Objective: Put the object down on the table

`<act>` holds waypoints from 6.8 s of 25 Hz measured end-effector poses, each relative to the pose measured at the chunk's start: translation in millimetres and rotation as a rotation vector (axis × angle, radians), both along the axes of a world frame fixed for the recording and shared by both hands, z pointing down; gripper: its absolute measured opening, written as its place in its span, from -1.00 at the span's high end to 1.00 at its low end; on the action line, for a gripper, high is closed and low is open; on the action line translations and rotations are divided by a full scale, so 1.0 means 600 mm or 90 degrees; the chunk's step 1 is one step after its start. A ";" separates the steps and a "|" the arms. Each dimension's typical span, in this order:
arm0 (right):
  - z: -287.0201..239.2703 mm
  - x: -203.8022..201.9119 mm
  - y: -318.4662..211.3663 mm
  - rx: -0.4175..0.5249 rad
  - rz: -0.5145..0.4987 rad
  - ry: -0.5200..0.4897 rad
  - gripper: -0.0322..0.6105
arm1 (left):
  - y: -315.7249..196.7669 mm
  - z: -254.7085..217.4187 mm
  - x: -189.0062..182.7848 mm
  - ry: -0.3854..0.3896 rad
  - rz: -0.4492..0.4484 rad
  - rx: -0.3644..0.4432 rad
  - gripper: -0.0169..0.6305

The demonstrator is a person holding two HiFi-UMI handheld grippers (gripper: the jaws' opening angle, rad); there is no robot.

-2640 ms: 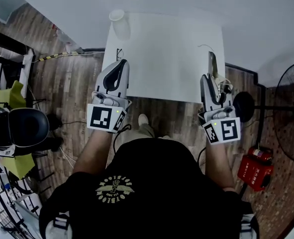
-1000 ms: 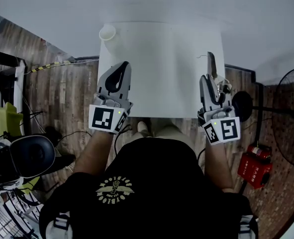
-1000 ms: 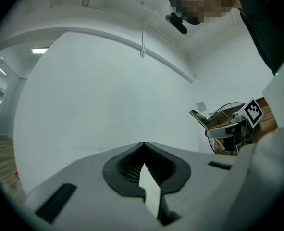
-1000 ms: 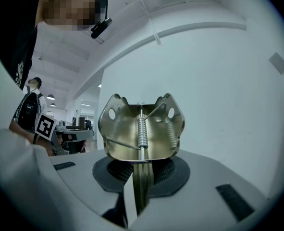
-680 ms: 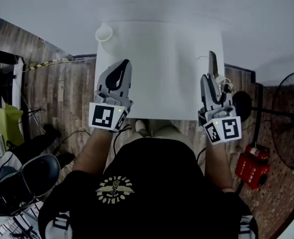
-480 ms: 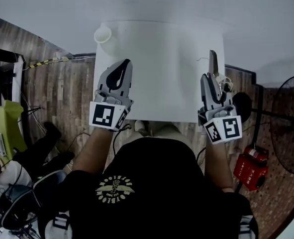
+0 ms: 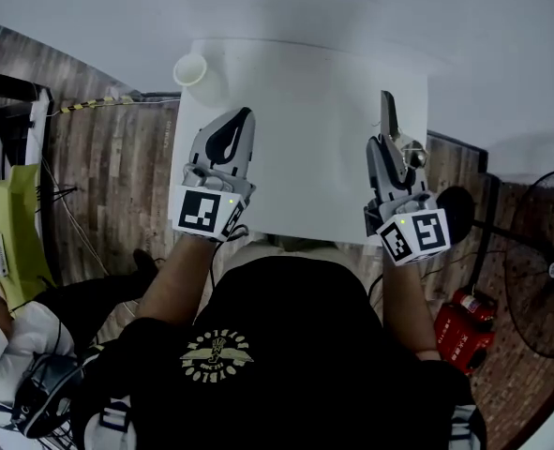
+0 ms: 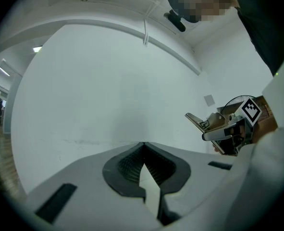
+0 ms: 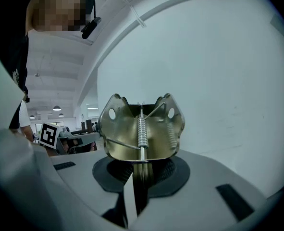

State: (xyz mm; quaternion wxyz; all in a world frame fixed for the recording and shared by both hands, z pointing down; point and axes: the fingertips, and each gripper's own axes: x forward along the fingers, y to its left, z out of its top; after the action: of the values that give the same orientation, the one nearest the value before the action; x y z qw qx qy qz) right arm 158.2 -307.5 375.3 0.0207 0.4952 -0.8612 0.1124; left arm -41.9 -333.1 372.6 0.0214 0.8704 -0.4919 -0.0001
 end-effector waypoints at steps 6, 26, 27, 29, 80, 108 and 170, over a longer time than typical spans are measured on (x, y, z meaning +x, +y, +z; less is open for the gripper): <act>0.056 0.007 -0.031 -0.060 -0.037 -0.037 0.71 | -0.012 0.019 0.011 -0.013 -0.035 -0.002 0.93; 0.212 -0.043 -0.024 -0.178 0.021 -0.020 0.71 | -0.009 0.157 -0.012 -0.032 0.015 -0.075 0.93; 0.217 -0.042 -0.022 -0.177 0.024 -0.014 0.71 | -0.008 0.165 -0.008 -0.034 0.020 -0.079 0.93; 0.229 -0.040 -0.021 -0.180 0.031 -0.007 0.71 | -0.008 0.180 0.002 -0.036 0.031 -0.085 0.93; 0.555 -0.062 0.039 -0.449 0.020 0.013 0.71 | 0.054 0.320 0.027 -0.024 0.079 -0.125 0.93; 0.587 -0.011 0.060 -0.467 0.028 0.117 0.04 | 0.049 0.280 0.032 -0.035 0.114 -0.103 0.93; -0.076 -0.075 0.055 0.039 0.055 0.042 0.90 | 0.048 -0.083 -0.026 0.008 0.101 0.014 0.93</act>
State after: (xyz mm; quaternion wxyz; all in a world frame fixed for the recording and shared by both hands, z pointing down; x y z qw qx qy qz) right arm 113.1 -274.5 329.5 0.0291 0.5355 -0.8411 0.0702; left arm -57.7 -304.3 322.8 0.0152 0.9067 -0.4214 -0.0092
